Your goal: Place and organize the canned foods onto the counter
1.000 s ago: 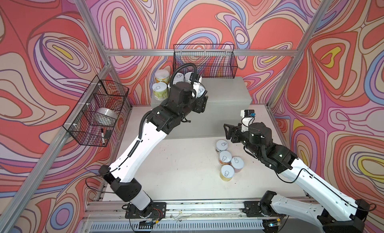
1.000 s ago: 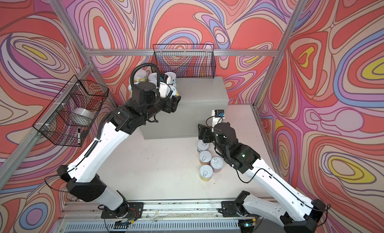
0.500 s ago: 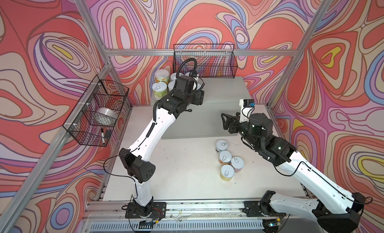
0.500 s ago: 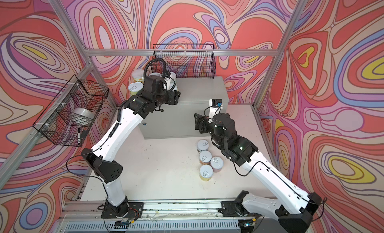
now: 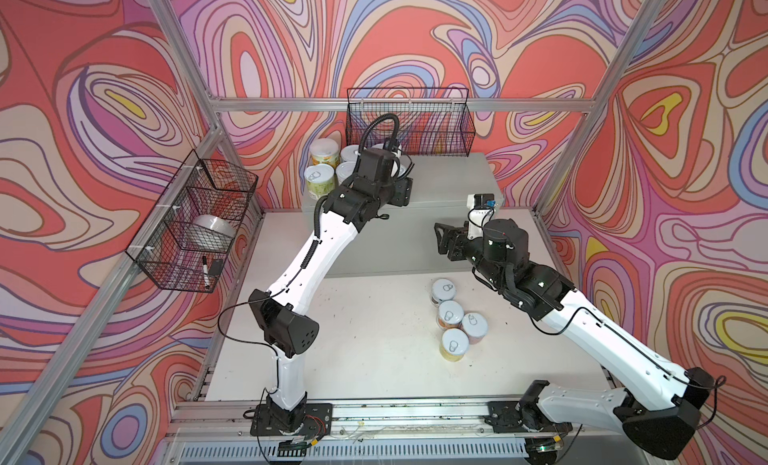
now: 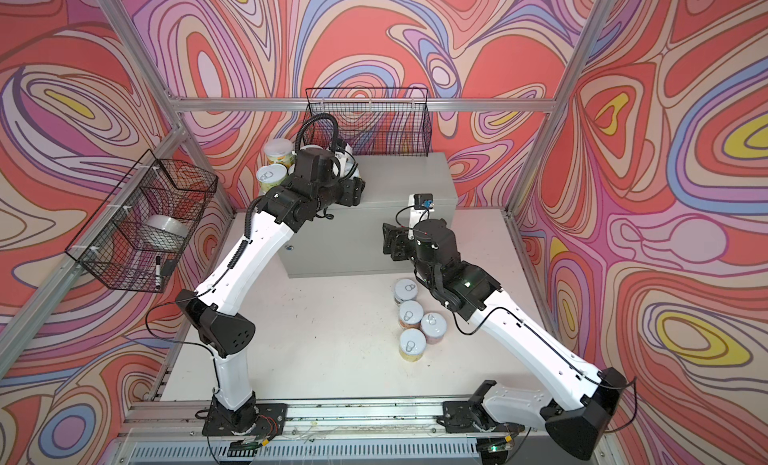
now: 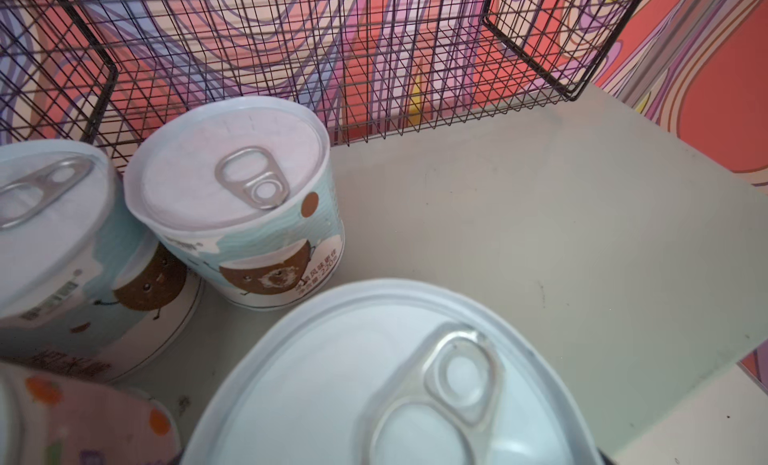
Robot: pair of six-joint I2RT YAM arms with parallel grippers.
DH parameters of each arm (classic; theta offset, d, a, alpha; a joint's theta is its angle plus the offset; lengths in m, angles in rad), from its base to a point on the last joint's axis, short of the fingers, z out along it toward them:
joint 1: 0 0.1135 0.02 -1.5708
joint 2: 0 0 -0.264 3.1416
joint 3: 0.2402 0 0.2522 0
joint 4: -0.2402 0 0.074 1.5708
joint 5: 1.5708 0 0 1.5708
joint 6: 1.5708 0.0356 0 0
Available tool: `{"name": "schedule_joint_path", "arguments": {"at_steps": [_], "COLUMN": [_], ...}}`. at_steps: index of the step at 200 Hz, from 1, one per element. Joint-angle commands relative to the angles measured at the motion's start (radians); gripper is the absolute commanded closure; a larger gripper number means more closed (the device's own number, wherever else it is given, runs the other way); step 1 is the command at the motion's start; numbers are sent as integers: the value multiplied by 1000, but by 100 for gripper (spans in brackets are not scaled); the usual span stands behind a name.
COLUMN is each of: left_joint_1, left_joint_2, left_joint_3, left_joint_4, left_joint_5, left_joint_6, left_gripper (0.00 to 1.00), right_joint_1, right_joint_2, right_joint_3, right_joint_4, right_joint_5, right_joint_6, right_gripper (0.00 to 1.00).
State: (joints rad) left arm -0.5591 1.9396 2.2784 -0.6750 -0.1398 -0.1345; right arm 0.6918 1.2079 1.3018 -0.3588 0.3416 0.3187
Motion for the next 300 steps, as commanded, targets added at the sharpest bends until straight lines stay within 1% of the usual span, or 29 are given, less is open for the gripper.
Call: {"name": "schedule_joint_path", "arguments": {"at_steps": [1,3,9,20,34,44,89,123,134,146,156,193,207,219,227,239,244,275,300], "left_joint_1": [1,1,1,1,1,1,1,1,1,1,1,2,2,2,2,2,2,2,2], "left_joint_2": [11,12,13,13,12,12,32,36,41,44,49,61,62,62,62,60,61,56,37], "left_joint_3": [38,38,40,46,49,54,91,92,100,111,120,136,140,140,140,141,142,148,160], "left_joint_4": [-11,-12,-14,-15,-15,-16,-34,-17,-17,-18,-18,-17,-15,-14,-12,-7,-7,9,34], "left_joint_5": [-23,-23,-21,-23,-29,-33,-40,-43,-50,-49,-52,-55,-54,-60,-64,-66,-65,-77,-60], "left_joint_6": [6,7,8,14,21,23,32,33,33,36,39,45,47,46,46,47,49,50,54], "left_gripper": [100,100,96,84,67,60,54,42,41,36,36,26,19,16,9,4,1,0,0], "right_joint_1": [-7,-8,-9,-11,-14,-16,-23,-27,-29,-31,-33,-38,-40,-39,-40,-39,-41,-41,-46], "right_joint_2": [7,8,8,11,15,20,36,41,42,44,47,57,62,66,67,66,66,71,73], "right_joint_3": [24,24,25,24,25,25,22,23,25,27,31,31,31,33,33,33,33,36,40], "right_joint_4": [20,20,22,27,30,31,38,40,40,40,38,46,47,46,50,52,53,59,77], "right_joint_5": [-13,-12,-14,-16,-22,-25,-28,-27,-26,-26,-24,-27,-29,-29,-34,-35,-34,-34,-33], "right_joint_6": [-6,-6,-6,-4,-3,-3,-4,-4,-7,-10,-12,-12,-12,-11,-10,-10,-10,-11,-17], "right_gripper": [15,15,15,15,15,15,14,14,14,14,13,11,9,8,7,6,6,5,7]}}
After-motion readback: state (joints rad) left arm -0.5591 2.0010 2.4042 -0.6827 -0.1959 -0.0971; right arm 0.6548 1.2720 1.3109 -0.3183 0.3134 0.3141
